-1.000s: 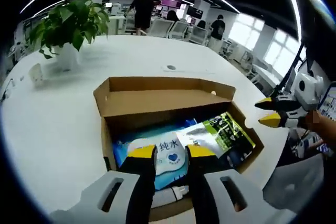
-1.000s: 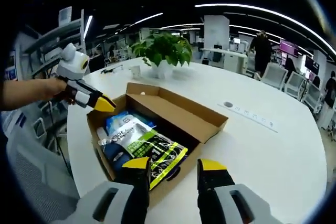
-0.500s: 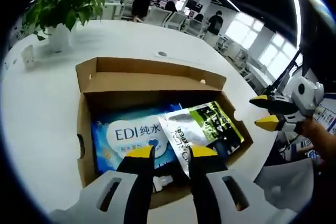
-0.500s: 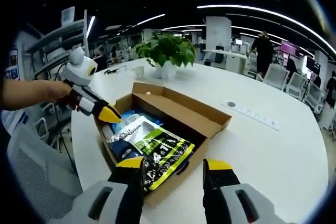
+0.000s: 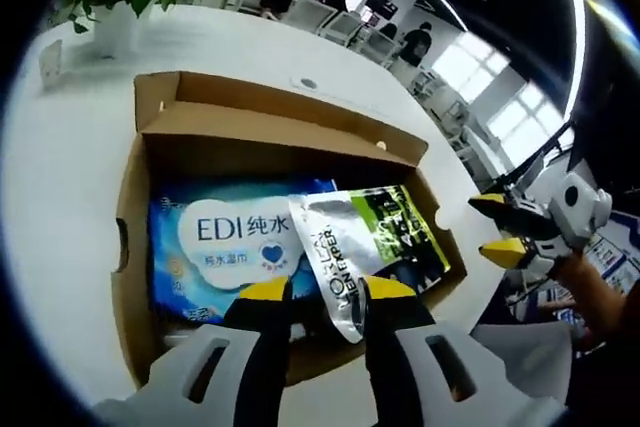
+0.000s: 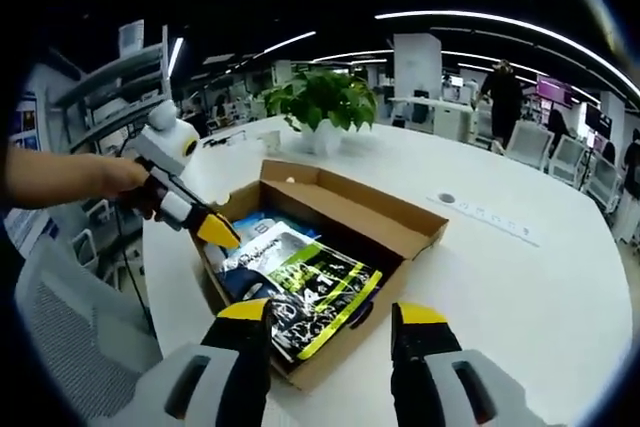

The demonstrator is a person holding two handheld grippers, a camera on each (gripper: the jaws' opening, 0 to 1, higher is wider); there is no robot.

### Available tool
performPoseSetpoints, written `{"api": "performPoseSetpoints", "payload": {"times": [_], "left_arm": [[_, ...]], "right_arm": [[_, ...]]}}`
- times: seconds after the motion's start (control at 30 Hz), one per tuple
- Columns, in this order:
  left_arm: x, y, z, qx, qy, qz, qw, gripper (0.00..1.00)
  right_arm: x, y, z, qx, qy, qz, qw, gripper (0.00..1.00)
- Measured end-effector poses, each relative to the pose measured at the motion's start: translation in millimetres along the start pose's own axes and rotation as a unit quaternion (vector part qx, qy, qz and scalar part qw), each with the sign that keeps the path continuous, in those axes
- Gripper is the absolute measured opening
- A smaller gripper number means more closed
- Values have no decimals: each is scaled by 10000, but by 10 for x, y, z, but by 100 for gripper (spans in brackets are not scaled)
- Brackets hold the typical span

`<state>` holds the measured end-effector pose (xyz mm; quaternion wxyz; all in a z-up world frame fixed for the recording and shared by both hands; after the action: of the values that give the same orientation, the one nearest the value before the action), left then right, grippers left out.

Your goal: Operate the shoe box by opening the lid, removing the specified soft item, and placing it in the target area until the item is outside and the box remains undamaged.

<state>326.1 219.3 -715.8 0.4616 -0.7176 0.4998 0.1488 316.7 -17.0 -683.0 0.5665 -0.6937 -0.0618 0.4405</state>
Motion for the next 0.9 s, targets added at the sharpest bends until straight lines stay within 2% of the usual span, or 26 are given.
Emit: {"api": "performPoseSetpoints", "payload": {"times": [0.23,0.37,0.47,0.7,0.9], "left_arm": [[79,42,-7,-50,25,134,9999,24],[82,30,44,-87,-101,171,9998,13],[81,25,49,-182,-68,172,9997,13],[99,-3,26,-137,-11,178,9997,11],[147,-11,19,-77,8,294,9995,10]], "right_arm": [[-10,40,19,7,-36,-31,10000,46],[-4,38,31,-9,-65,-121,9999,46],[3,37,40,-33,-83,-123,9999,46],[23,30,47,-13,-105,-115,9999,47],[40,40,57,-35,-136,-74,9999,47]]}}
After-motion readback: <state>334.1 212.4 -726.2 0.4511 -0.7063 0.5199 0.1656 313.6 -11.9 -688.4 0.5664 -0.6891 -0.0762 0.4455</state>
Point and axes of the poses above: the point that each gripper's makers call its tool centre point, and the gripper's own axes: x roughly forward along the fingers, z roughly to its left, y roughly out of its underside, the point moved 7 cm from there along -x, roughly backward along the fingers, and after that the axes turned 3 degrees about -x, right-handed, at the moved point
